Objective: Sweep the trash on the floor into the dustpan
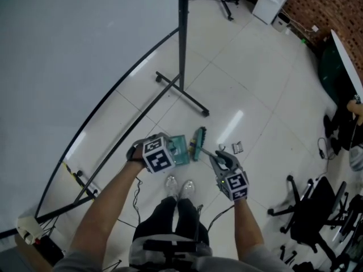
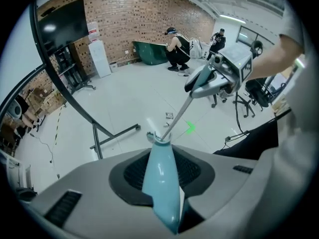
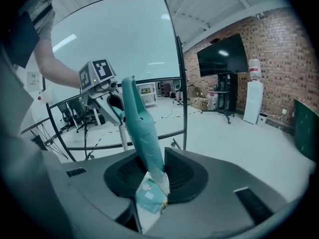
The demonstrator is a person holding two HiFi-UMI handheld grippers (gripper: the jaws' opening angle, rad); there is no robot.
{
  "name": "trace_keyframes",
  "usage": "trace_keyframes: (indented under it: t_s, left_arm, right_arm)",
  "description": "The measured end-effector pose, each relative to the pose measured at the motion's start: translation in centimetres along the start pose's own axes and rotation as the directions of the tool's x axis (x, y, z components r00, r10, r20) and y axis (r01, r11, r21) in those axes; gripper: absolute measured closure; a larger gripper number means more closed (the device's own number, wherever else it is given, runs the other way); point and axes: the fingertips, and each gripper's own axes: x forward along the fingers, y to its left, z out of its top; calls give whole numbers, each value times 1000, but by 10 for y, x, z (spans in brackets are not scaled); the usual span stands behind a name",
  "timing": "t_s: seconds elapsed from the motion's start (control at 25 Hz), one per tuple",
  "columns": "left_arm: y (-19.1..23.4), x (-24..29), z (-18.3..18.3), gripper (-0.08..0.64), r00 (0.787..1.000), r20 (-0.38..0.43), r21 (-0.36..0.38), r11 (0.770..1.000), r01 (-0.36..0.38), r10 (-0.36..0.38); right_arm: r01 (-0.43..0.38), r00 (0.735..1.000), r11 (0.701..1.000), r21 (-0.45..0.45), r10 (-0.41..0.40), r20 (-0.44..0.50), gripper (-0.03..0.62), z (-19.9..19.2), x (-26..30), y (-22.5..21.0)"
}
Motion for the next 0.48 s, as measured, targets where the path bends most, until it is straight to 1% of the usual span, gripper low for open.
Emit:
trace_keyframes:
  t_s: [0.08,0.2,0.32,0.48]
  left_arm:
    - [2,-1,-2,463,1000,4,2,1000,0,0]
    - [3,1,-3,463,1000,6,4,1000,-4,4]
    - [2,1,-1,464,1000,10,8,1000,-10,10]
    - [-2,1,-1,463,1000,10,13,1000,-15,15]
  right_arm:
    - [-4,1000,1000,18,4,0,492,-3,-2,5]
    - [-8,1000,996,89,7,18,486,-9,-5,7]
    - [-18,998,984,180,8,56,480,-12,-10,7]
    - [-46,996,968,247,26,87,479,-9,-14,10]
